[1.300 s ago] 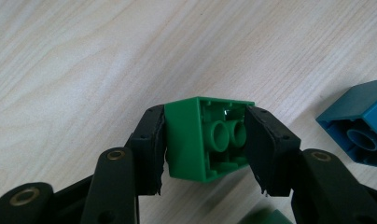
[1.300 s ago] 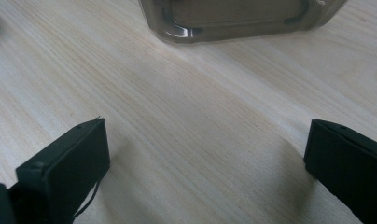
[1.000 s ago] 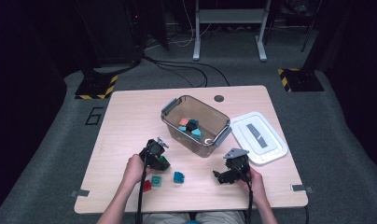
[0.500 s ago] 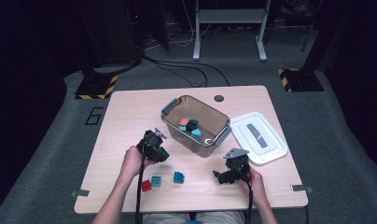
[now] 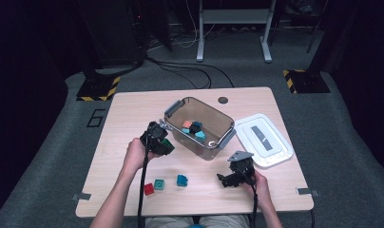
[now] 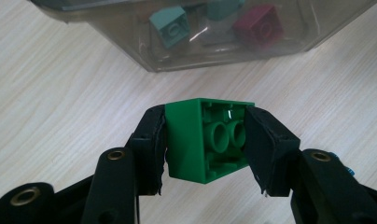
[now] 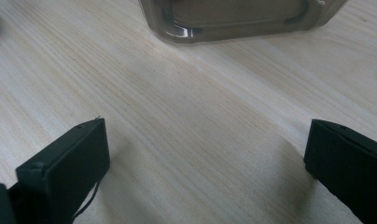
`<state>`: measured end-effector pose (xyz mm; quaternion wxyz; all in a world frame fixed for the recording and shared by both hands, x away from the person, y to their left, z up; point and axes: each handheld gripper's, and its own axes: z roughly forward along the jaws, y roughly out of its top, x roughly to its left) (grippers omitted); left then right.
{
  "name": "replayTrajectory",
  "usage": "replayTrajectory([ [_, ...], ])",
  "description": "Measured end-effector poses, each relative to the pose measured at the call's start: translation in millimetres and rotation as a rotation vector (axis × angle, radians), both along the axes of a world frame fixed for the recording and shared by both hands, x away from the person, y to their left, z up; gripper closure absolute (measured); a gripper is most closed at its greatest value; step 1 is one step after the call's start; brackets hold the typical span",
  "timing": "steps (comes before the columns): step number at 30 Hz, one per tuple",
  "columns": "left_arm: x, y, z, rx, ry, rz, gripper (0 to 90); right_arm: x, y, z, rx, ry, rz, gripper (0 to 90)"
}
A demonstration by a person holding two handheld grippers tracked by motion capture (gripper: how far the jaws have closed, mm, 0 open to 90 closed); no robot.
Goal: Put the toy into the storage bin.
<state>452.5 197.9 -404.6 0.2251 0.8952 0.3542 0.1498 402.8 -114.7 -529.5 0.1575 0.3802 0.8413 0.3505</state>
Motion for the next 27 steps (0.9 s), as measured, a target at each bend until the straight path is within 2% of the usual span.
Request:
replayTrajectory([
  [13, 8.9, -10.3, 25.8, 0.007, -0.029, -0.013, 51.0, 0.3, -0.1, 0.0, -0.001, -0.002, 0.003, 0.0],
  [18, 13.3, -11.8, 42.3, 0.014, -0.053, -0.01, 51.1, 0.3, -0.1, 0.0, -0.001, -0.002, 0.003, 0.0],
  [27, 21.5, -17.4, 60.0, 0.019, -0.071, -0.015, 51.1, 0.3, -0.1, 0.0, -0.001, -0.001, 0.003, 0.0],
])
